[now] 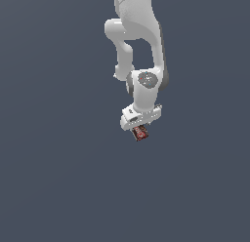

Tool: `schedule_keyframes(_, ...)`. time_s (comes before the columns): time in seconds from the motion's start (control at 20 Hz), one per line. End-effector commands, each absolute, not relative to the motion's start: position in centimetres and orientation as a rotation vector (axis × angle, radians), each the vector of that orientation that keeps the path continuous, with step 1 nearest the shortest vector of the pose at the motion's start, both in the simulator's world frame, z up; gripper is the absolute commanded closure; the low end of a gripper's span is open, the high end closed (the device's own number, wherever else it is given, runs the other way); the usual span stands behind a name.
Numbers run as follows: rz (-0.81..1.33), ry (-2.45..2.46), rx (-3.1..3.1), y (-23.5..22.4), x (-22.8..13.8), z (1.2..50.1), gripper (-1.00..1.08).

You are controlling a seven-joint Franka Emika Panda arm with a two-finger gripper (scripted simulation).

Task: Pick up the object and move it to a goal position.

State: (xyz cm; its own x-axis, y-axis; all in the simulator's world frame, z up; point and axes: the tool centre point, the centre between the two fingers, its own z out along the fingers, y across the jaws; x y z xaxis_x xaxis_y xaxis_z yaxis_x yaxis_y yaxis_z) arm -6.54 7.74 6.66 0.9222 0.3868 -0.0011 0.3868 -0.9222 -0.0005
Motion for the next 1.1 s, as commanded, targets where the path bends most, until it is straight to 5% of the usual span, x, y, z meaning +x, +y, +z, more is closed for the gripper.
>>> schedule_keyframes(0.0, 0.001, -0.619, -3.080, 7.7, -6.5, 6.6, -0.92)
schedule_keyframes(0.8, 0.000, -0.629, -3.078, 7.8, -6.7, 1.6, -0.92)
schedule_keyframes(0.85, 0.000, -0.629, -3.078, 7.8, -6.7, 1.6, 1.08)
schedule_keyframes(1.05, 0.000, -0.629, -3.078, 7.8, -6.7, 1.6, 1.08)
